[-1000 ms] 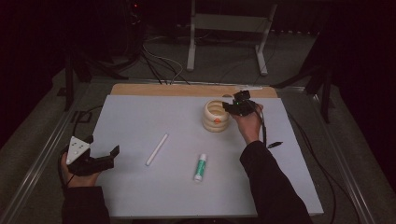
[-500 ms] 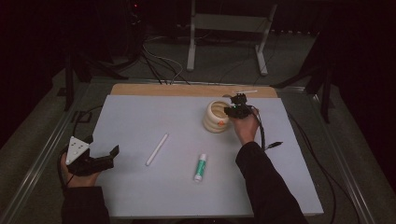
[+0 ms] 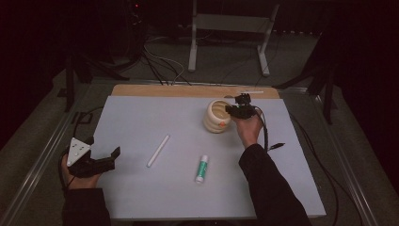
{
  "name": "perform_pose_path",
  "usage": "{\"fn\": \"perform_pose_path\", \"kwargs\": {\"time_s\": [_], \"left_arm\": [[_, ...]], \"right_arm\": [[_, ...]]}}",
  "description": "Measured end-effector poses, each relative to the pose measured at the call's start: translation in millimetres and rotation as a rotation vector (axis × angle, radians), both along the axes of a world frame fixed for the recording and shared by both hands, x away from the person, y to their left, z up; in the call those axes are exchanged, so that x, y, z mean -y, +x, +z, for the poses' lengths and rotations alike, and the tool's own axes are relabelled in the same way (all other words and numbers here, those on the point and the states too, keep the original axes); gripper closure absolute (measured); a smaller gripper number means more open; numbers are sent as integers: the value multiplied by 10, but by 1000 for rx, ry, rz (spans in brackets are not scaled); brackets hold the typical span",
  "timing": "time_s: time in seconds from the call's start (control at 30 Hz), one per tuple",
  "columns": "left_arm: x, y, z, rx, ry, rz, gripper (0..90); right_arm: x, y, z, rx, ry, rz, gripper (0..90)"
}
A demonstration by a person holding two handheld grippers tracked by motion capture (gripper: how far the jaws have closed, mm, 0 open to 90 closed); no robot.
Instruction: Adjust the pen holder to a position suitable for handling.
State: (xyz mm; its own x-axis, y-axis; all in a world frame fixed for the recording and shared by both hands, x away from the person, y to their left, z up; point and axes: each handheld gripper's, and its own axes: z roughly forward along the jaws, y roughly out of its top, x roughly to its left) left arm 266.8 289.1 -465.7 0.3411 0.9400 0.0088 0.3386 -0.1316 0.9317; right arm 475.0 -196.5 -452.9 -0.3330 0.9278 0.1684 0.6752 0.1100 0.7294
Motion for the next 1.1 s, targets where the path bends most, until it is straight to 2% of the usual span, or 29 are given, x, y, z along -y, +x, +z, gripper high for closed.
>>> {"fn": "perform_pose_path", "kwargs": {"time_s": [0.13,0.6,1.1], "left_arm": [[3,0,-1,0,0,0,1],[12,4,-10,-4,-3,-2,1],[12,6,-15,-4,-2,-2,1]], "right_arm": [[-18,-54,50,6,9,20,757],[-238,-275,132,17,-26,141,757],[-557,-471,185,13,-41,253,756]]}}
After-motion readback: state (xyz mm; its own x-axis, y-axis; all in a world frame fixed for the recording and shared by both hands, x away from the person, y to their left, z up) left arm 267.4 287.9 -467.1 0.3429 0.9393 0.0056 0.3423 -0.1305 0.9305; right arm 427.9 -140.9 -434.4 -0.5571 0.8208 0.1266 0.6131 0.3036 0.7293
